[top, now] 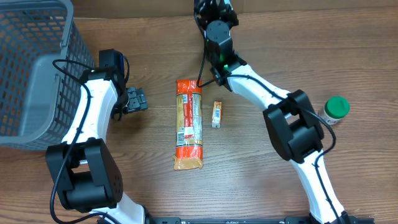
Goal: Scan the item barcode
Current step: 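Hold the mint-green packet under the white scanner with the right gripper, then carry the packet right and lower it beside the jar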
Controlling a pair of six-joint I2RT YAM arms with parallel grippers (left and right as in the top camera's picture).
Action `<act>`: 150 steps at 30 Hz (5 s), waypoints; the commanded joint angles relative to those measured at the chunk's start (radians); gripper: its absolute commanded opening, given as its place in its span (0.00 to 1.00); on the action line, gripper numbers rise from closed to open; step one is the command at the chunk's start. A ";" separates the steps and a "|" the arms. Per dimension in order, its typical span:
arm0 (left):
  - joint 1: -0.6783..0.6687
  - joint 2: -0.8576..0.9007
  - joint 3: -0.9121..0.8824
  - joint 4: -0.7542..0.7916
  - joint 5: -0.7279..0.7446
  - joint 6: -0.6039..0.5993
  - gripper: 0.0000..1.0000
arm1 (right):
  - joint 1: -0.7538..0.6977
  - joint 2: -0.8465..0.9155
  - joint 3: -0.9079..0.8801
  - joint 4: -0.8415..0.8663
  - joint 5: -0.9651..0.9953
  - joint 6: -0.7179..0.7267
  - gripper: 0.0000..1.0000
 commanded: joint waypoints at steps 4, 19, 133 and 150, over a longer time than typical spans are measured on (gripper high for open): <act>0.000 -0.021 0.004 0.001 -0.010 0.015 1.00 | 0.002 0.071 0.028 0.043 -0.006 -0.253 0.04; 0.000 -0.021 0.004 0.001 -0.010 0.015 1.00 | 0.024 0.096 0.028 0.085 -0.064 -0.467 0.04; 0.000 -0.021 0.004 0.001 -0.010 0.015 1.00 | -0.398 -0.636 -0.603 -1.548 -0.612 0.671 0.64; 0.000 -0.021 0.004 0.001 -0.010 0.015 1.00 | -0.398 -0.636 -0.763 -1.345 -0.540 0.671 0.49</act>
